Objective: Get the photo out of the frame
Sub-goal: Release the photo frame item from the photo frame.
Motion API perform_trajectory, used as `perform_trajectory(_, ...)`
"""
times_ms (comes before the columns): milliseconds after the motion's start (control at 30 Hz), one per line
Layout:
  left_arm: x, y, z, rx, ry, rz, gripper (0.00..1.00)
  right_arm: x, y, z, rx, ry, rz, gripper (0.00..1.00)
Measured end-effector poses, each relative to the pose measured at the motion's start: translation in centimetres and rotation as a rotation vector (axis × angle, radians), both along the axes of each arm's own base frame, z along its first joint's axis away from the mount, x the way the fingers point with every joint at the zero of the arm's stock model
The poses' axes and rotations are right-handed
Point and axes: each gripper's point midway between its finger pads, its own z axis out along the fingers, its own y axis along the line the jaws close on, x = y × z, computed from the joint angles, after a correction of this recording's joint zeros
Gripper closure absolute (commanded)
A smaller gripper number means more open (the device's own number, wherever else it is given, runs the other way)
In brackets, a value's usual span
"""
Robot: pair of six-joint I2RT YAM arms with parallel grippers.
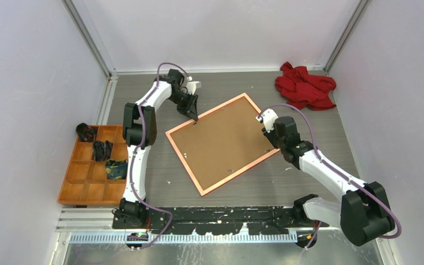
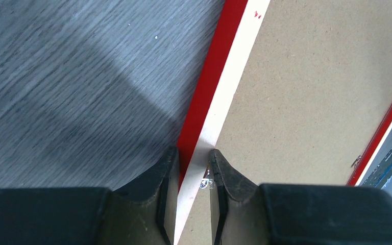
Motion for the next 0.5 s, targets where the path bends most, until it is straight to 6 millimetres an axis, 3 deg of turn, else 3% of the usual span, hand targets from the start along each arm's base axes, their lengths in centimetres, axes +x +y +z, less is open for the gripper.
perform_trajectory(500, 0.0, -0.01, -0.01, -0.002, 0.003, 0.001, 0.89, 0.14, -0.04, -0.14, -0.003, 0.0, -0.005, 0.99)
